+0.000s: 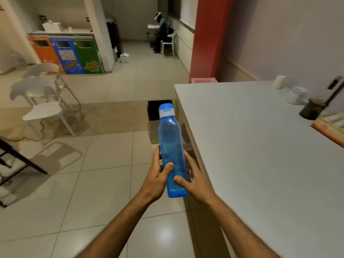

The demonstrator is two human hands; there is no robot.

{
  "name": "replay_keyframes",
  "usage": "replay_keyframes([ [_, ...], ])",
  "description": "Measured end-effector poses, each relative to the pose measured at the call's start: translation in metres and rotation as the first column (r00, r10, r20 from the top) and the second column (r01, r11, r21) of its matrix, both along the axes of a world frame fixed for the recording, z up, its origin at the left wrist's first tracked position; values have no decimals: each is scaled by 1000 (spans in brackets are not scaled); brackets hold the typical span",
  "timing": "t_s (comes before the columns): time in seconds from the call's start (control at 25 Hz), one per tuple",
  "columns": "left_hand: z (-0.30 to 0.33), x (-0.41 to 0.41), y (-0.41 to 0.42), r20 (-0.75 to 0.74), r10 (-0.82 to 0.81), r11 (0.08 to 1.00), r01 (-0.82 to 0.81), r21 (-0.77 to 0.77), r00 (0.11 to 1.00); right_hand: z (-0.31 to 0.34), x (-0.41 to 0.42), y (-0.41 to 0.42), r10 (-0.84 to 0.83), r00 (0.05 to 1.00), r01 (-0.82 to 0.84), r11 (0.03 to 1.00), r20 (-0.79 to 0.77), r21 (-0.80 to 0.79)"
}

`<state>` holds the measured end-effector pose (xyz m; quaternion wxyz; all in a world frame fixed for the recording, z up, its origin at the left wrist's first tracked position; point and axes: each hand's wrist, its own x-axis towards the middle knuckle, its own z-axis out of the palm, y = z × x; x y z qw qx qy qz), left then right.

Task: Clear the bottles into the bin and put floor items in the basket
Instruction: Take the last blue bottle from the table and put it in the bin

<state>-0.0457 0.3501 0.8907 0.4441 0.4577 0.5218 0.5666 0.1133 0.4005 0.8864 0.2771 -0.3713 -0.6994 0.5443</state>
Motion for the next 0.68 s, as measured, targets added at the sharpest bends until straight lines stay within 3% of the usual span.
replay_keyframes([
  [0.2, -15, -67, 62, -62, 63, 998, -64, -16, 996, -11, -66, 73, 37, 999, -39, 998, -41, -54],
  [0.36, -37, -142, 140, -265, 77, 995, -89, -35, 961, -25, -121, 150, -17, 999, 15, 999, -52, -44],
  [0.52, -47, -219, 215, -508, 79, 990, -128, -62, 858, -34, -177, 225, -124, 992, 123, 991, -11, -49],
  [0.68, -48, -284, 279, -551, 81, 987, -145, -74, 830, -37, -227, 297, -146, 988, 148, 988, 60, -43],
])
